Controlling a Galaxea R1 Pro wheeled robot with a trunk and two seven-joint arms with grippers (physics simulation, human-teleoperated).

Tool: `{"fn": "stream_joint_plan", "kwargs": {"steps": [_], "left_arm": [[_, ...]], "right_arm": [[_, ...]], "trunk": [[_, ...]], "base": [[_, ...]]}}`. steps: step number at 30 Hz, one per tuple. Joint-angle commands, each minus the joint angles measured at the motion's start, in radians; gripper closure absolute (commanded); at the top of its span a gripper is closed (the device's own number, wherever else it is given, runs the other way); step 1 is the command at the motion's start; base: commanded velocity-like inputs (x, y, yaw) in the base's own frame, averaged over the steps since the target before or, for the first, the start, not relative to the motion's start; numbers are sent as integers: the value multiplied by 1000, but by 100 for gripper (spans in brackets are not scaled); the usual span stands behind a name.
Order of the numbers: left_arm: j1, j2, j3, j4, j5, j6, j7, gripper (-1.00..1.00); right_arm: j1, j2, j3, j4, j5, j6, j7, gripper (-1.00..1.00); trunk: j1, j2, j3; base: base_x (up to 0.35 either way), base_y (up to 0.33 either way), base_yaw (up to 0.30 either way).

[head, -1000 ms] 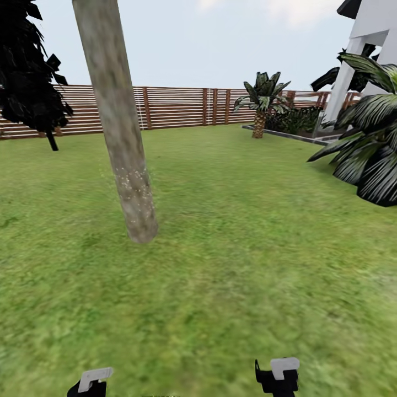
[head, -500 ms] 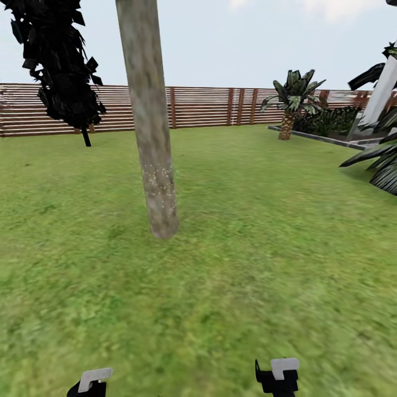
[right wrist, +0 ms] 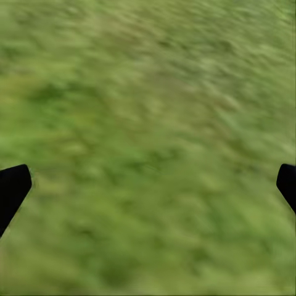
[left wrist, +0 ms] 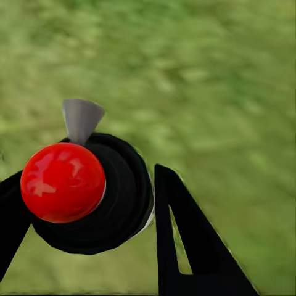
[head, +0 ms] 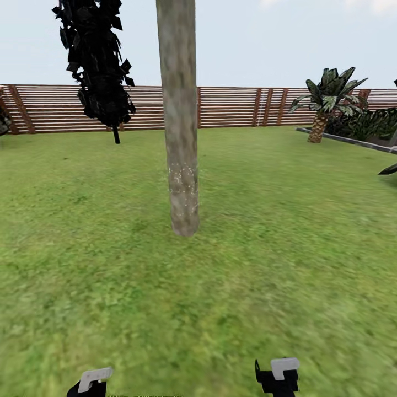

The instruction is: In the garden, pick up the pesticide atomizer on the floor and spray pesticide onto both trees until each tree trunk is fully covered.

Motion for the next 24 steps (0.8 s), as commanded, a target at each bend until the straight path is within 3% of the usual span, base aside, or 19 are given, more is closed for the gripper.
{"fn": "stream_joint_plan", "kwargs": {"steps": [1, 24], "left_arm": [[-1, 0, -1, 1, 6, -3, 0, 100], [0, -2, -1, 1, 6, -3, 0, 100]], "right_arm": [[-1, 0, 7, 1, 6, 0, -11, -100], [-1, 0, 7, 1, 6, 0, -10, -100]], "trunk": [[0, 0, -1], [0, 0, -1]], "base": [[0, 0, 282], [0, 0, 282]]}}
